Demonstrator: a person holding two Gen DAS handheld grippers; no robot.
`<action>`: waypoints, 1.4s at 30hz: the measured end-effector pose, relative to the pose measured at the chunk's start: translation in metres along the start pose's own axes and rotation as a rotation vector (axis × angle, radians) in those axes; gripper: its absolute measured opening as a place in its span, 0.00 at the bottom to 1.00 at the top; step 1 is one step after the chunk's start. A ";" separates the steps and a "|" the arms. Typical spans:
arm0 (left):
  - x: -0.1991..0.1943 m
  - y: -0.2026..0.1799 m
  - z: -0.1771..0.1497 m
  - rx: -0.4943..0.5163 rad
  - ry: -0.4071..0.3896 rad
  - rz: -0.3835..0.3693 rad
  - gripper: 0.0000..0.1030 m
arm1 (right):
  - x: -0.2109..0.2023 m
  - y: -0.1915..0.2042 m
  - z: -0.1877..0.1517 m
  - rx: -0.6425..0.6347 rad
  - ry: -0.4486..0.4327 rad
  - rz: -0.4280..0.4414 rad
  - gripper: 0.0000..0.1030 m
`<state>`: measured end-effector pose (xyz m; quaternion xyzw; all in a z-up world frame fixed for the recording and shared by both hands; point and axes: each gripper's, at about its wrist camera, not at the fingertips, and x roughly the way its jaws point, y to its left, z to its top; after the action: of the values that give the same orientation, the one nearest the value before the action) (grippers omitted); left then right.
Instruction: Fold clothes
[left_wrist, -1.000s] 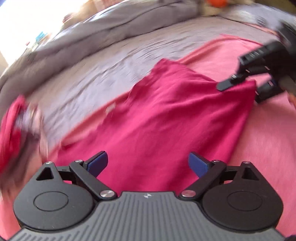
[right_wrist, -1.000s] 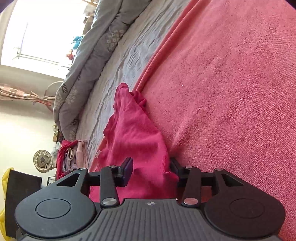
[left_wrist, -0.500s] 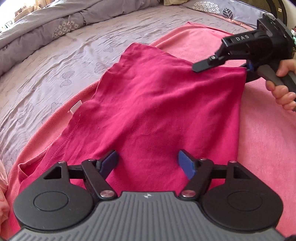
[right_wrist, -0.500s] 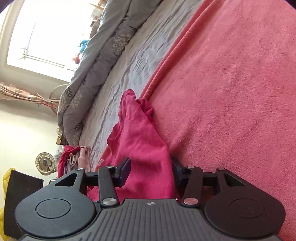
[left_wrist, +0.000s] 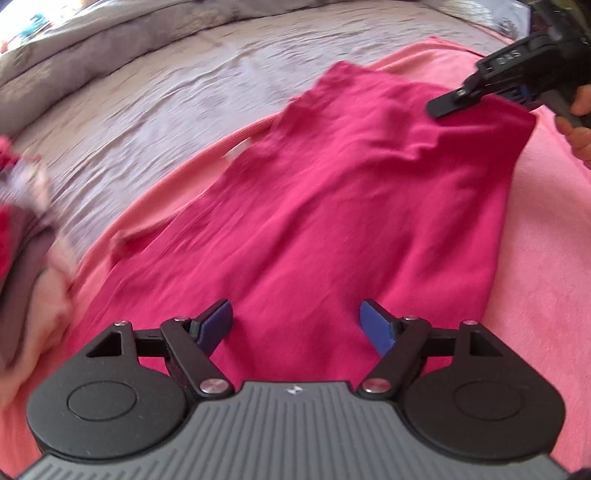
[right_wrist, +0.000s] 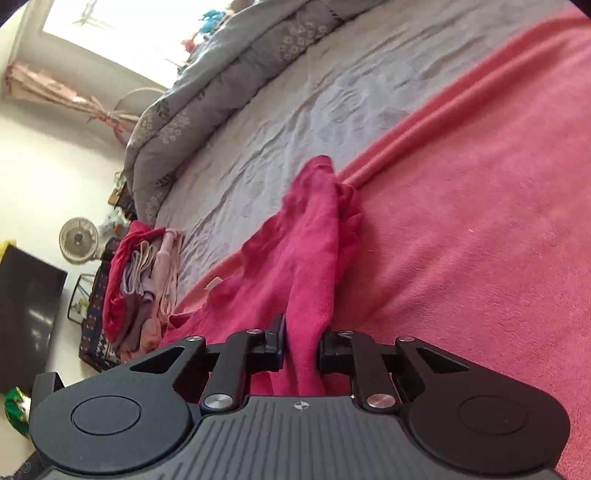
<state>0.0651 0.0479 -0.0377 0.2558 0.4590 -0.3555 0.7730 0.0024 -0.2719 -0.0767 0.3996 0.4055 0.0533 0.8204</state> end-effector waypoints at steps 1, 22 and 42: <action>-0.005 0.004 -0.007 -0.031 0.012 0.018 0.76 | 0.004 0.002 0.000 -0.025 -0.001 -0.048 0.26; -0.106 0.012 -0.153 -0.500 0.132 0.258 0.82 | 0.106 0.232 -0.098 -0.417 0.205 -0.086 0.20; -0.133 0.008 -0.223 -0.732 0.122 0.233 0.82 | 0.141 0.294 -0.172 -0.787 0.124 -0.300 0.16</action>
<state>-0.0896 0.2552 -0.0186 0.0343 0.5684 -0.0621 0.8197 0.0437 0.0902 -0.0193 -0.0115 0.4564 0.1080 0.8831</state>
